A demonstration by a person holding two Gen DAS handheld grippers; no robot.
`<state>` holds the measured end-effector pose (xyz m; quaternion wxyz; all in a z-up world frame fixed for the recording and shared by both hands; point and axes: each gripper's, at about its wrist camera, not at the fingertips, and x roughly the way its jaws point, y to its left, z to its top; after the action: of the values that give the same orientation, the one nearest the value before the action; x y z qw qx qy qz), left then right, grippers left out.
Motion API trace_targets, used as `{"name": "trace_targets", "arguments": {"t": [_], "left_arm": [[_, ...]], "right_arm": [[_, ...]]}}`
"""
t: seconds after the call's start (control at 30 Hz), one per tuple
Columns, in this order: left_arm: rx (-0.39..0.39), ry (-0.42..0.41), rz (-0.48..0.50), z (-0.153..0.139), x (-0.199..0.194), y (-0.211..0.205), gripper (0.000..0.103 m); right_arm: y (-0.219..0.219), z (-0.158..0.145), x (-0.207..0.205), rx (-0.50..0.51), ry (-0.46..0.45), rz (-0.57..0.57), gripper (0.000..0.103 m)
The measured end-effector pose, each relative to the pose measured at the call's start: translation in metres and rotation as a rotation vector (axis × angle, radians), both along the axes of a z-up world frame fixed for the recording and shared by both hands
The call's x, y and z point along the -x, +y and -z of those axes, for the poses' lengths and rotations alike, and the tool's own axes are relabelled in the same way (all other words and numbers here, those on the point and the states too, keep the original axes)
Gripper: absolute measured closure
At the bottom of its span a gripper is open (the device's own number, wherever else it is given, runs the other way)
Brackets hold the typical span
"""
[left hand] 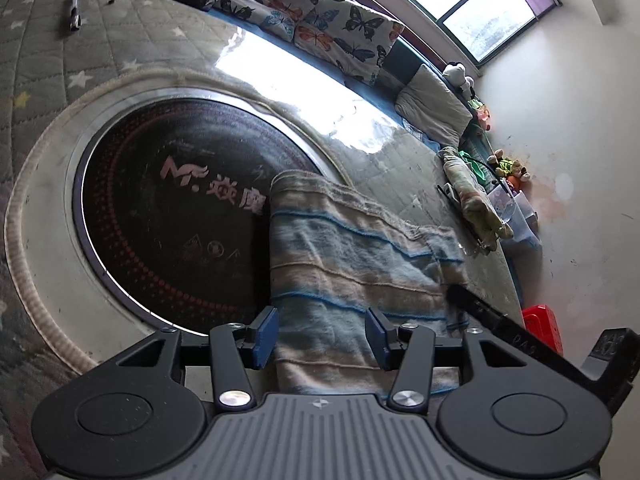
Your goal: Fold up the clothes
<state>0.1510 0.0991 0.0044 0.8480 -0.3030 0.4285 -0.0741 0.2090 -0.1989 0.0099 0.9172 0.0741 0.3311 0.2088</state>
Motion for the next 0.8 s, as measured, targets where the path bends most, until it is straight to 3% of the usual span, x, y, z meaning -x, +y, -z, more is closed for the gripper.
{"name": "trace_targets", "arguments": {"t": [0.2, 0.33, 0.5, 0.57, 0.8], "left_arm": [[0.018, -0.001, 0.001, 0.004, 0.005, 0.003, 0.052], [0.016, -0.01, -0.004, 0.002, 0.007, 0.004, 0.052], [0.006, -0.018, 0.005, 0.0, 0.009, 0.001, 0.052], [0.004, -0.022, 0.013, -0.002, 0.01, 0.0, 0.052], [-0.011, -0.056, 0.129, -0.008, 0.018, -0.02, 0.05]], "right_arm": [[0.021, -0.032, 0.016, 0.061, -0.121, -0.041, 0.094], [0.032, -0.052, 0.005, 0.076, -0.171, -0.067, 0.094], [0.026, -0.024, -0.037, 0.116, -0.063, -0.025, 0.092], [0.02, -0.011, -0.044, 0.122, -0.035, -0.005, 0.087], [0.009, -0.022, -0.008, 0.12, -0.059, -0.062, 0.081]]}}
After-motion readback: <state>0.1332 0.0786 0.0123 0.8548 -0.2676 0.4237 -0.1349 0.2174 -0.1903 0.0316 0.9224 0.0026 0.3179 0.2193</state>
